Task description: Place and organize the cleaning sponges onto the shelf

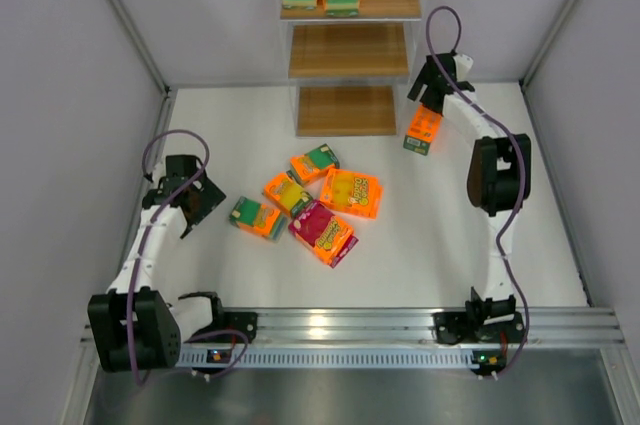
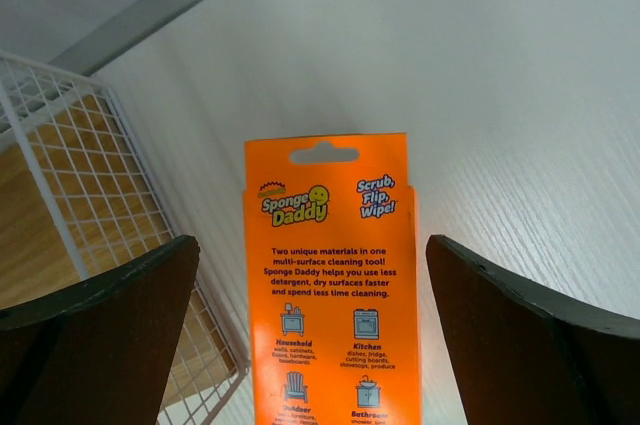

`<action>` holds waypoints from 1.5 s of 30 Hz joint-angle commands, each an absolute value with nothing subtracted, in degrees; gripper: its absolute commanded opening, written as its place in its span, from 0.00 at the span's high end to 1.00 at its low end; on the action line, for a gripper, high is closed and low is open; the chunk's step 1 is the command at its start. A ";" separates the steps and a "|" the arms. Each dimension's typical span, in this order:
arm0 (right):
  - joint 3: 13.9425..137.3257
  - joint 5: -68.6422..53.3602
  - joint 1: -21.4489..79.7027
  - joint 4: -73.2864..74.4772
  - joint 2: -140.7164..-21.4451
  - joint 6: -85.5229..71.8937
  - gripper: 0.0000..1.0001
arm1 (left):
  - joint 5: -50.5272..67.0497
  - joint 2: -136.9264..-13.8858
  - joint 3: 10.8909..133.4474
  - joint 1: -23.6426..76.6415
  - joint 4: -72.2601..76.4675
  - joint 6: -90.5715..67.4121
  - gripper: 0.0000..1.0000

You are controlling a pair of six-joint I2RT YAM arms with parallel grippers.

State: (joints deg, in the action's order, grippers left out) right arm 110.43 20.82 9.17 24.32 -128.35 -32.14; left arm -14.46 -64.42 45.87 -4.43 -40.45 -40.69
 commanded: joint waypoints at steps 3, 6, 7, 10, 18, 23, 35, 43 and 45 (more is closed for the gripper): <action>113.47 20.39 8.44 29.44 -129.02 -29.36 0.01 | -14.86 -65.30 47.02 -4.66 -37.00 -40.17 0.02; 112.42 20.48 8.44 30.06 -129.37 -27.61 0.01 | -14.77 -66.00 47.02 -4.75 -36.74 -39.90 0.02; 112.06 20.30 8.44 30.23 -129.46 -27.25 0.01 | -14.85 -66.09 47.02 -4.66 -36.56 -39.90 0.02; 110.66 19.78 8.35 30.59 -130.08 -26.28 0.00 | -14.24 -66.44 46.58 -4.66 -35.86 -39.99 0.02; 108.11 18.29 7.03 30.76 -131.04 -23.91 0.12 | -14.41 -67.50 48.34 -4.66 -35.51 -39.46 0.02; 103.82 18.20 5.98 30.24 -127.54 -22.68 0.38 | -13.72 -68.46 48.34 -4.66 -35.07 -39.81 0.02; 68.17 15.39 4.13 -1.28 -90.99 -15.99 0.46 | 11.40 -65.40 49.04 -4.05 -24.44 -28.67 0.03; 42.64 1.32 6.59 -15.74 -65.14 -23.71 0.50 | 26.19 -58.54 55.45 15.94 -20.48 -14.07 0.04; 40.17 4.99 9.91 -14.33 -60.40 -28.55 0.52 | 25.41 -59.06 57.82 20.98 -19.52 -14.58 0.04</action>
